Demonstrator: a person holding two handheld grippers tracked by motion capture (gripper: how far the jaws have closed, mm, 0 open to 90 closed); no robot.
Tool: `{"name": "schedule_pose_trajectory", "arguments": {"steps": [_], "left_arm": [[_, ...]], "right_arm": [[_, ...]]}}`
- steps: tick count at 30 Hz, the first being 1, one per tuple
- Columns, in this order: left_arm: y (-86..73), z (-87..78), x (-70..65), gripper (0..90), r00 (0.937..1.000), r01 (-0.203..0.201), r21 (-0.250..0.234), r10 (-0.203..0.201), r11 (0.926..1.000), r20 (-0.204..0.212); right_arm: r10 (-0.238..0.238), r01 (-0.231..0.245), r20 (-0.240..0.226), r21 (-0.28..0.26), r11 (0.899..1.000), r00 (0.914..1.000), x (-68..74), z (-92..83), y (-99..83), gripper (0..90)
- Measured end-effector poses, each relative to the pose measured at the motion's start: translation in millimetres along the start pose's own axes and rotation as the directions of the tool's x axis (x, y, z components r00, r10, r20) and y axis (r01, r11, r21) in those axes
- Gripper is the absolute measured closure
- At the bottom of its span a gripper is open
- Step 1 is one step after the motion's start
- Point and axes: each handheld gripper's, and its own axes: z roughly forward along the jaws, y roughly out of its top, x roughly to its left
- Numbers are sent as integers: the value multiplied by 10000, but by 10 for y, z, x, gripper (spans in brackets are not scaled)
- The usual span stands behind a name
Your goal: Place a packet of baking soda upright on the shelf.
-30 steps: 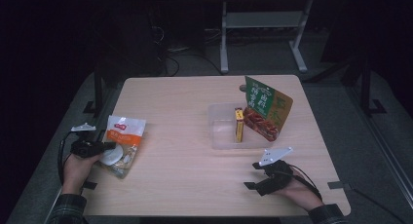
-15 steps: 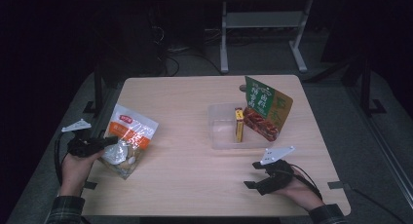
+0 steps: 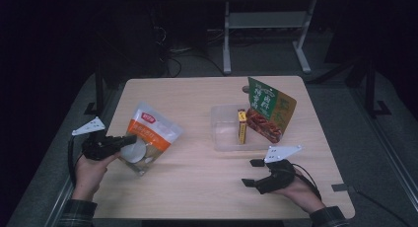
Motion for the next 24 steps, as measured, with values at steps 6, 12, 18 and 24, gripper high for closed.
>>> {"name": "schedule_pose_trajectory", "arguments": {"steps": [6, 12, 18, 24], "left_arm": [[82, 253, -325, 896, 9945, -444, 120, 431, 9989, 952], [115, 477, -625, 896, 9845, -726, 120, 697, 9973, 1607], [104, 651, -828, 896, 9702, -943, 250, 862, 9952, 2266], [95, 750, -971, 895, 9596, -1013, 233, 915, 9946, 2662]], "right_arm": [[-46, 16, -398, -738, 9973, 9992, 35, 64, 154, 239], [-280, 193, -660, -1295, 9914, 9974, 92, 176, 300, 261], [-298, 114, -973, -1849, 9827, 9948, 111, 291, 447, 340], [-292, -32, -1358, -2327, 9726, 9903, 116, 420, 568, 479]]}}
